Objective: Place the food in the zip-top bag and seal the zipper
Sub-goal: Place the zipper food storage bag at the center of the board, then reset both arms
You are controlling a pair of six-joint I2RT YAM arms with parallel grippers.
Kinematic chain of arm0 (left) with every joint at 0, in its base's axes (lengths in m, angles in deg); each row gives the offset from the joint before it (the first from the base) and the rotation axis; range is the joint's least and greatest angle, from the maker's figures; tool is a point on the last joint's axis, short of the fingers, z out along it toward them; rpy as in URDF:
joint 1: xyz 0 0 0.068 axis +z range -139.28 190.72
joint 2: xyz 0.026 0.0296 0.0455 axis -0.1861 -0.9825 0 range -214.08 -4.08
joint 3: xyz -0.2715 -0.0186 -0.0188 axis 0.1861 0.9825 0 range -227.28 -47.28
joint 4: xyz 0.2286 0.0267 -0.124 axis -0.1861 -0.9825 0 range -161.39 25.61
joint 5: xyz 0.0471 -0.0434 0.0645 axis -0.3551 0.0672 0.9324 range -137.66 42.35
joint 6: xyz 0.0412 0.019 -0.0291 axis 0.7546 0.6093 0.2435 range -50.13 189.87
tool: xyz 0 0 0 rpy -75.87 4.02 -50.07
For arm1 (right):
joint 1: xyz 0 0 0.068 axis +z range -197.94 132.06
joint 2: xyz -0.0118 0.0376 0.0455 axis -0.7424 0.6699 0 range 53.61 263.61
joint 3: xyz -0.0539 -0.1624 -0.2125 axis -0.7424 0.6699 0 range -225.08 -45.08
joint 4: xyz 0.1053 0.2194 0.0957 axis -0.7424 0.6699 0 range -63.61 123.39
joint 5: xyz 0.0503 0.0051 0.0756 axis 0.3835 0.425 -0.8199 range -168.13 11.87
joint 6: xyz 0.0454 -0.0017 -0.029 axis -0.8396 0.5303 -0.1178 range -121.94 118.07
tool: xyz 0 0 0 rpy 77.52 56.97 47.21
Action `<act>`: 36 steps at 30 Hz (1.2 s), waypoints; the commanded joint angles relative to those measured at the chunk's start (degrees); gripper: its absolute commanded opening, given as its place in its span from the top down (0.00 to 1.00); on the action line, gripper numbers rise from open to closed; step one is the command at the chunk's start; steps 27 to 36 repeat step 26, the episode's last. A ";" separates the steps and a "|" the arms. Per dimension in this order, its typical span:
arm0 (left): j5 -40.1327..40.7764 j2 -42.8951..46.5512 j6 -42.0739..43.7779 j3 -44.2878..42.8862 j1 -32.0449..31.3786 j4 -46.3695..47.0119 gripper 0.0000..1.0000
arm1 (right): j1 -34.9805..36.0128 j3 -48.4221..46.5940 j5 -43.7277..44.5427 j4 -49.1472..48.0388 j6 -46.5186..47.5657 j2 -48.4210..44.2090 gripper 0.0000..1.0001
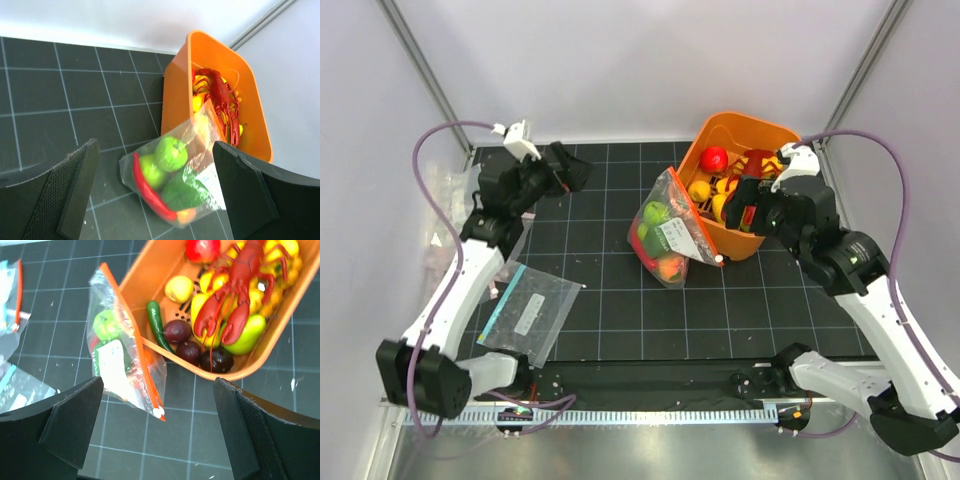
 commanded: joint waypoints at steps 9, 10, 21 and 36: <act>-2.44 25.28 2.01 21.82 -0.12 -7.40 0.00 | -0.18 6.97 4.63 5.39 -14.60 -1.64 0.00; -3.06 27.41 2.37 23.14 -0.12 -7.67 0.00 | -0.09 7.77 4.80 5.38 -14.60 -2.34 0.00; 7.57 57.82 -3.78 41.42 -0.12 -6.18 0.00 | -0.01 16.56 5.78 7.75 -16.18 -9.02 0.01; 11.96 64.16 -5.19 43.19 -0.04 -9.25 0.00 | -0.18 17.09 3.66 7.66 -16.09 -9.38 0.01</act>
